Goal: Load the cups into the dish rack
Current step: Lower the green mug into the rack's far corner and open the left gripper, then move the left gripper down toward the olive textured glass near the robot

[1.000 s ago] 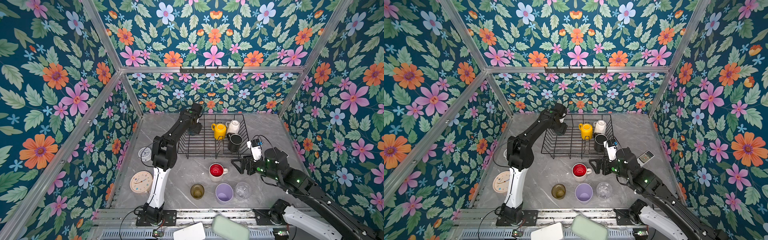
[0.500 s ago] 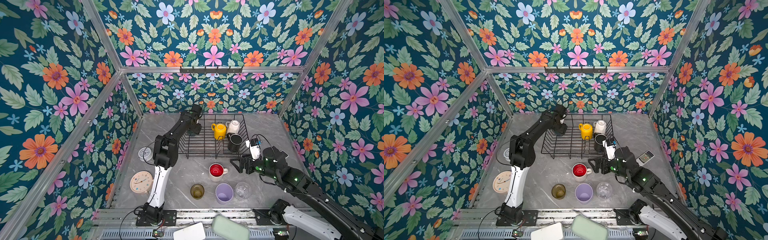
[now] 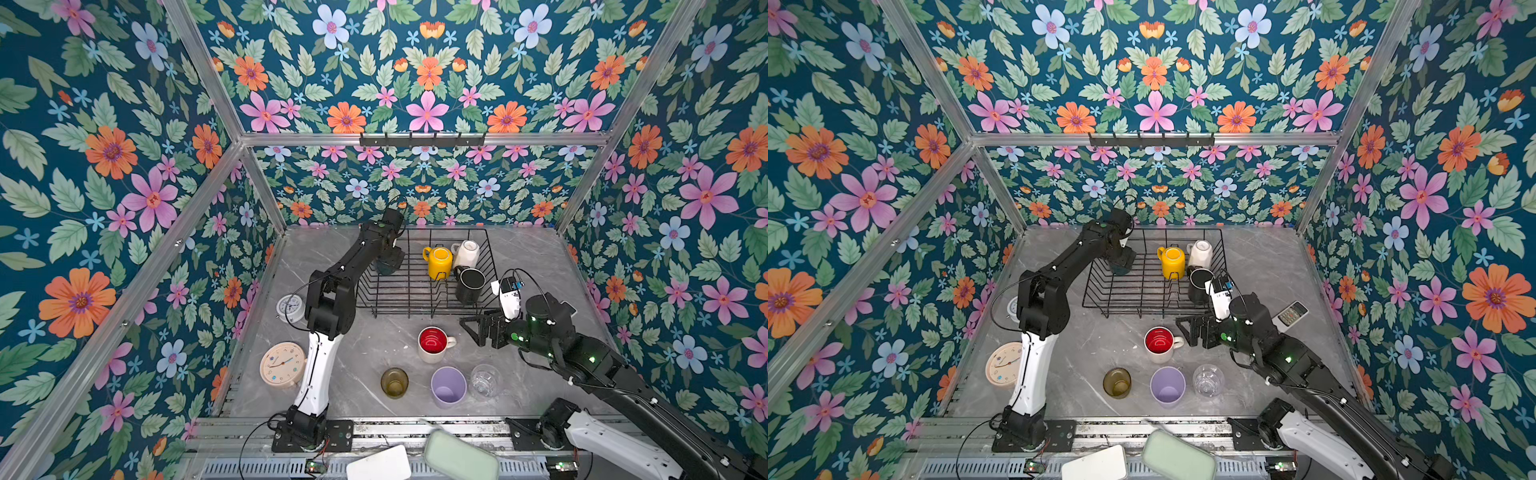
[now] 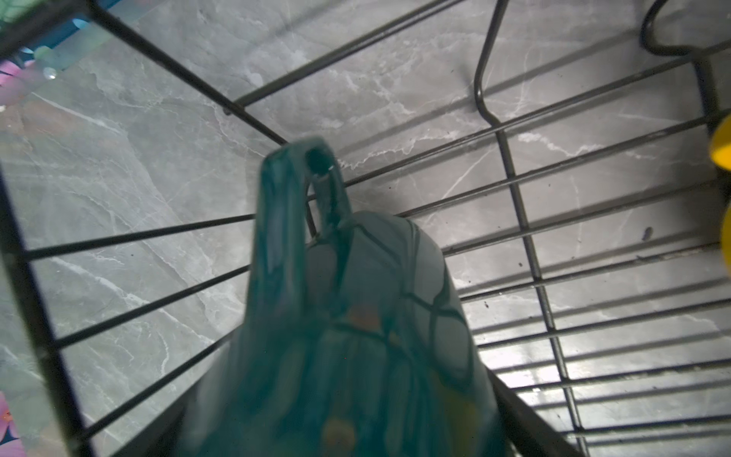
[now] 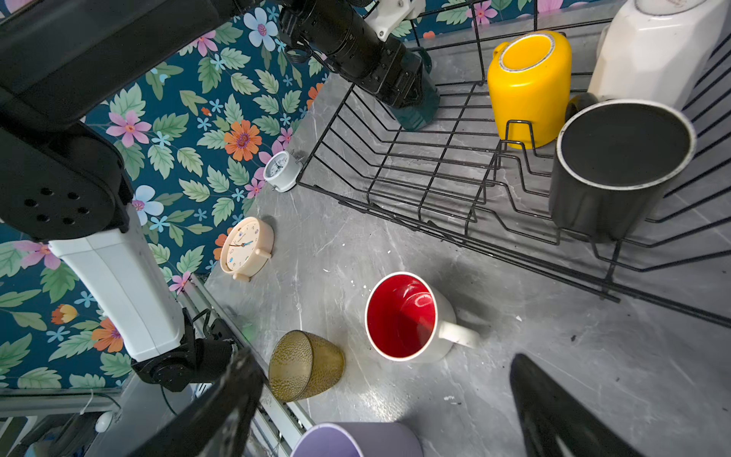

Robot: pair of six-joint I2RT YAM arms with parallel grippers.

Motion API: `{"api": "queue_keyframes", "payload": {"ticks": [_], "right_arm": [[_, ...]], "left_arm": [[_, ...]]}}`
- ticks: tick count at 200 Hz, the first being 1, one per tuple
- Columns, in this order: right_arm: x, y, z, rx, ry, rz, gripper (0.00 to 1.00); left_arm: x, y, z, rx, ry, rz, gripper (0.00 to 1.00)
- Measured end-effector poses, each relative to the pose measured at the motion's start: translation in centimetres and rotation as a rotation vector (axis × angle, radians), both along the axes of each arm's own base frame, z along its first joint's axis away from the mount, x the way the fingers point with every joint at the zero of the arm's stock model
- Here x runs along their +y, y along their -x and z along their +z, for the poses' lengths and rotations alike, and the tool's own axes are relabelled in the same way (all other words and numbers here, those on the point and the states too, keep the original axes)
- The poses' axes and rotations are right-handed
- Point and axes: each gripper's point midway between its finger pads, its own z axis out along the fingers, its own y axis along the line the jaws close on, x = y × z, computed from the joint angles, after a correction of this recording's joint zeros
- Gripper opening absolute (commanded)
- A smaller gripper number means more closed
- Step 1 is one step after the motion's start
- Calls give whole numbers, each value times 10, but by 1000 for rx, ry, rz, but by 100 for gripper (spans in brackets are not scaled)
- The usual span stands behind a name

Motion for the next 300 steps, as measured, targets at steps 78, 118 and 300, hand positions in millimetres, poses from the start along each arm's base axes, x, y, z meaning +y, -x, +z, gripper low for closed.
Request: {"api": "queue_keyframes", "payload": {"ticks": [78,118,300], "right_arm": [[-1,1,6,-13,-10,-1,97],[-2,1,5,-11,-6,-5,97],[-13,-25,-15,8,168,-100,97]], "left_arm": [[-4,11,32,-43,77,-9,100],[-7,29,87,-146,208,2,100],[76,295,121,-120,602,159,84]]}}
